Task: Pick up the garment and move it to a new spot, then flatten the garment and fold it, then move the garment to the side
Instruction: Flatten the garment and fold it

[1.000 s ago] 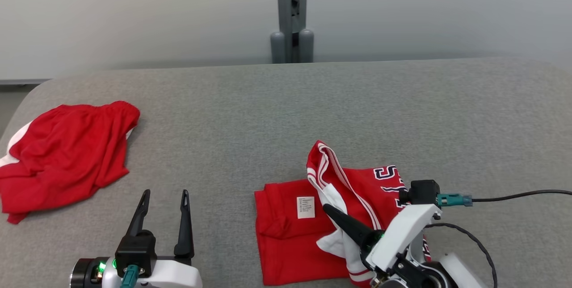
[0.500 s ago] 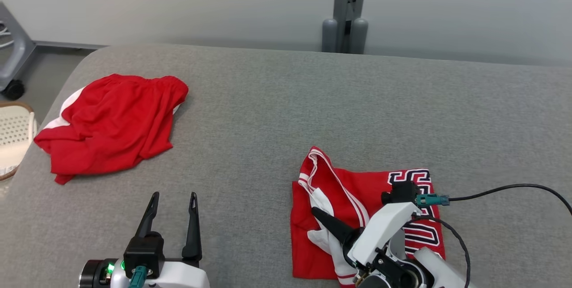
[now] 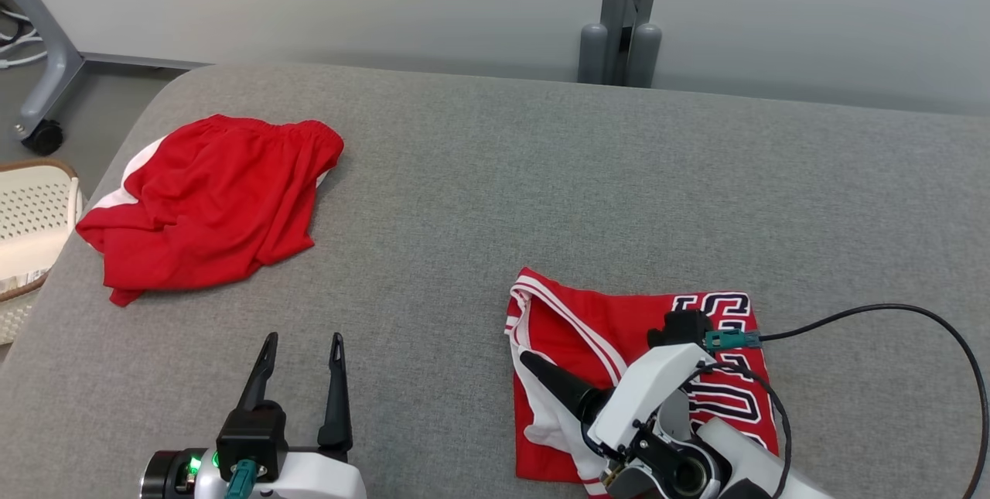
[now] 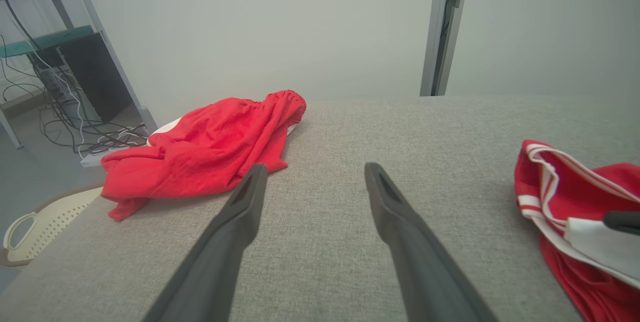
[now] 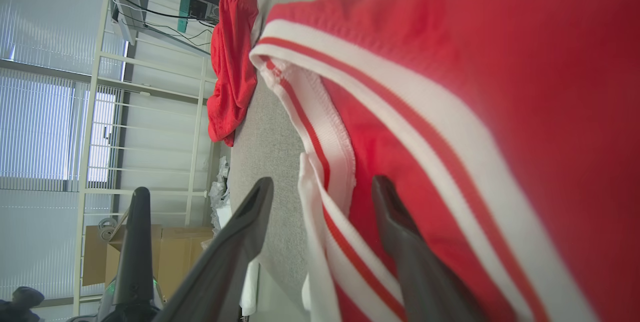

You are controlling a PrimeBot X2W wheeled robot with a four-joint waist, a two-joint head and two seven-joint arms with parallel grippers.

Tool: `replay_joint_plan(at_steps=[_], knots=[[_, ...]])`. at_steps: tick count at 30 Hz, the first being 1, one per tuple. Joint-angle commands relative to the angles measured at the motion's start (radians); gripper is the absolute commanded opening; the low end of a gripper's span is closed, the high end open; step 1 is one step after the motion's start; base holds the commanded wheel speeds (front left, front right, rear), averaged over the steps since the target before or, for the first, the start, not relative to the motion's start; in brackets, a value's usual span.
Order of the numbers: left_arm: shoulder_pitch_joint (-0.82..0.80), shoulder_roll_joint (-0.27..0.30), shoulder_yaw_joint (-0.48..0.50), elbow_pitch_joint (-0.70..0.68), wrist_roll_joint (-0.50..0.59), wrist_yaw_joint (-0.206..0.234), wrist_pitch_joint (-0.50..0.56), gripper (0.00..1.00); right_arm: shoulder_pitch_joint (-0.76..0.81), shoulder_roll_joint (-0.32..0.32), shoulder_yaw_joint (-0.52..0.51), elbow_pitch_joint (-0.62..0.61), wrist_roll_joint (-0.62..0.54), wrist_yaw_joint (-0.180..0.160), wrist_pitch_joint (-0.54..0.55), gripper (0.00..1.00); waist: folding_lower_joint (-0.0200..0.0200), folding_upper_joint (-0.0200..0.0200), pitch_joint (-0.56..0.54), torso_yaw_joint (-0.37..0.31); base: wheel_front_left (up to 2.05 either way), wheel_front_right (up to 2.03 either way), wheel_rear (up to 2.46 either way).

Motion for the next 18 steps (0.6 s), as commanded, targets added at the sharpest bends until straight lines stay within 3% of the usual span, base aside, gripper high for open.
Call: replay_joint_plan(at_steps=[1,11,15,18], knots=[[-0.013,0.003,0.006,0.0,-0.004,0.007,-0.004,1.0,-0.011,-0.011,0.007,0.009,0.012,0.002,-0.01,1.0,0.0,-0.0001,-0.003,-0.006,0.0,0.0,0.0],[0.002,0.003,0.024,-0.001,0.01,0.004,-0.004,1.0,-0.098,-0.009,0.086,0.004,0.044,0.002,-0.027,1.0,0.0,-0.0001,-0.049,-0.061,0.0,0.0,0.0],[0.019,0.003,0.037,-0.008,0.014,-0.002,-0.004,1.0,-0.162,-0.017,0.072,0.0,-0.007,0.002,-0.051,1.0,0.0,-0.0001,-0.075,-0.102,0.0,0.0,0.0],[0.02,0.003,0.04,-0.015,0.016,-0.006,-0.004,1.0,-0.209,-0.065,0.051,-0.02,-0.087,0.002,-0.112,1.0,0.0,-0.0001,-0.084,-0.127,0.0,0.0,0.0]])
